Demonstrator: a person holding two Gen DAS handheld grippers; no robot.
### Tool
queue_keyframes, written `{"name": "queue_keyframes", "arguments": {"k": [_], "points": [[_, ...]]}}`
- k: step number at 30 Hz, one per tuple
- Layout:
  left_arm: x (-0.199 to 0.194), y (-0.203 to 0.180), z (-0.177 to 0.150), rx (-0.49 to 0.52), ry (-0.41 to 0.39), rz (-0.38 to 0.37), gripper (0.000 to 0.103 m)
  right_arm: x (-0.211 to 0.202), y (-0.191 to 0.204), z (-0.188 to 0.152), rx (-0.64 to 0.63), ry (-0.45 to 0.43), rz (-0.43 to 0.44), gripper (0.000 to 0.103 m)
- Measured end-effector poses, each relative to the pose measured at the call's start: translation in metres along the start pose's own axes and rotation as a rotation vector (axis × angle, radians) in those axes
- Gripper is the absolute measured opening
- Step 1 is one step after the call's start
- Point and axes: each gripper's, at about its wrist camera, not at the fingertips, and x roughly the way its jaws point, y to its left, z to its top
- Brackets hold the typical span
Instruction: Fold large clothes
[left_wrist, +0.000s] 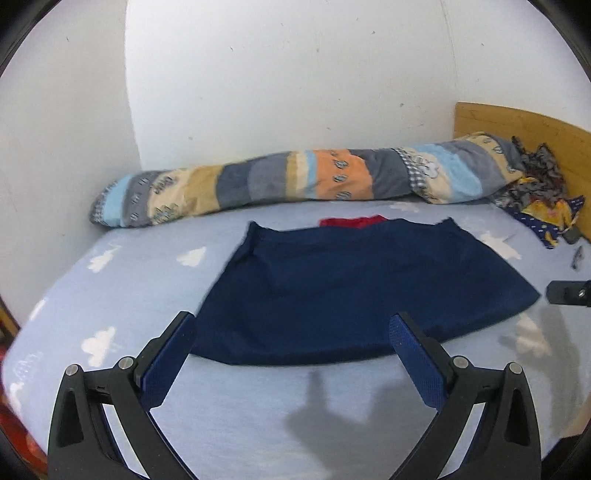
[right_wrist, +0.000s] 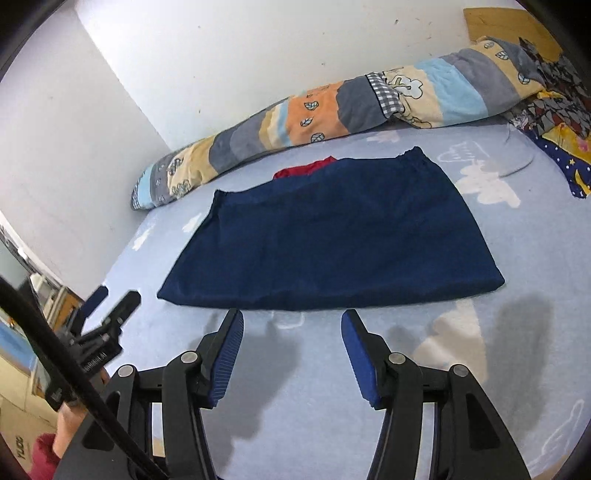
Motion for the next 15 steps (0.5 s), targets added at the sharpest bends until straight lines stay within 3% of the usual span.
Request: {"name": "queue_keyframes", "arguments": {"k": [3, 7, 15], "points": [[-0.003, 0.003, 0.003, -0.015, -0.022, -0.004, 0.103, 0.002, -0.001, 0.003, 0.008, -0.003, 0.003, 0.06], [-0.007, 0.003, 0.004, -0.007, -0.055, 0.082, 0.103, 0.005, 0.0, 0.003, 0.008, 0.003, 0.006, 0.06], [0.0, 0.01, 0.003, -0.016, -0.029, 0.073, 0.103, 0.022, -0.002, 0.004, -0.019, 0.016, -0.025, 0.066]]}}
